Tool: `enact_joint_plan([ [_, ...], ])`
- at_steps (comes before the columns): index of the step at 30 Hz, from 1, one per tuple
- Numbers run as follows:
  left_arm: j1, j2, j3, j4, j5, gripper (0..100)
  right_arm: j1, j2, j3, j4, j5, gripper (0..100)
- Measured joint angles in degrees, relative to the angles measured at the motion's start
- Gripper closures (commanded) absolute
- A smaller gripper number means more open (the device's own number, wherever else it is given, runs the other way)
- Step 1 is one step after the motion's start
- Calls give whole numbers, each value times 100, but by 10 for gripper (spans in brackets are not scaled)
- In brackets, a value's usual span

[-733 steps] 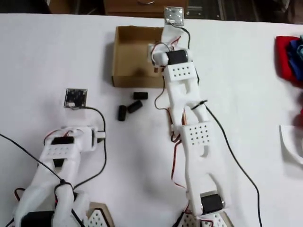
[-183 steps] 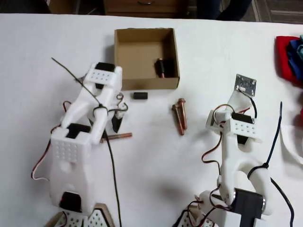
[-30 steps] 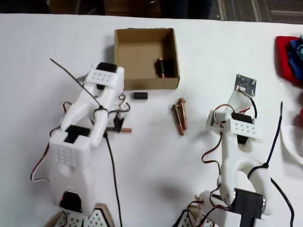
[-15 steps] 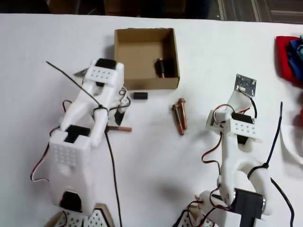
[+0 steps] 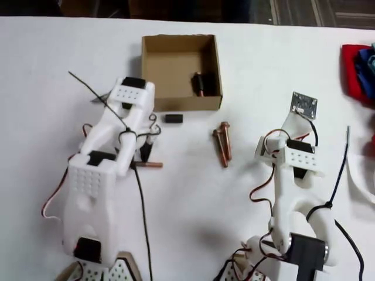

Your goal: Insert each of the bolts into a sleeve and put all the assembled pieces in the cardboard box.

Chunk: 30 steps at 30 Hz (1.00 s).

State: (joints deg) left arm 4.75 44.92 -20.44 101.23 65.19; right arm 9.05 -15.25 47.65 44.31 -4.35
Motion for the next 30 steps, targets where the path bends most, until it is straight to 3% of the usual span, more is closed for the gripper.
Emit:
enact_joint_plan([
  [4, 0, 176, -70, 26, 0, 887, 0, 0, 0, 0, 0, 978],
  [12, 18, 264, -141, -18, 0, 888, 0, 0, 0, 0, 0, 978],
  [15, 18, 299, -229, -18, -457, 889, 0, 0, 0, 0, 0, 978],
  [20, 9, 343, -273, -9, -2338, 890, 0, 0, 0, 0, 0, 978],
  [27, -35, 290, -299, -9, -6312, 891, 167, 0, 0, 0, 0, 978],
  [30, -79, 105, -290, -9, -7209, 891, 167, 0, 0, 0, 0, 978],
])
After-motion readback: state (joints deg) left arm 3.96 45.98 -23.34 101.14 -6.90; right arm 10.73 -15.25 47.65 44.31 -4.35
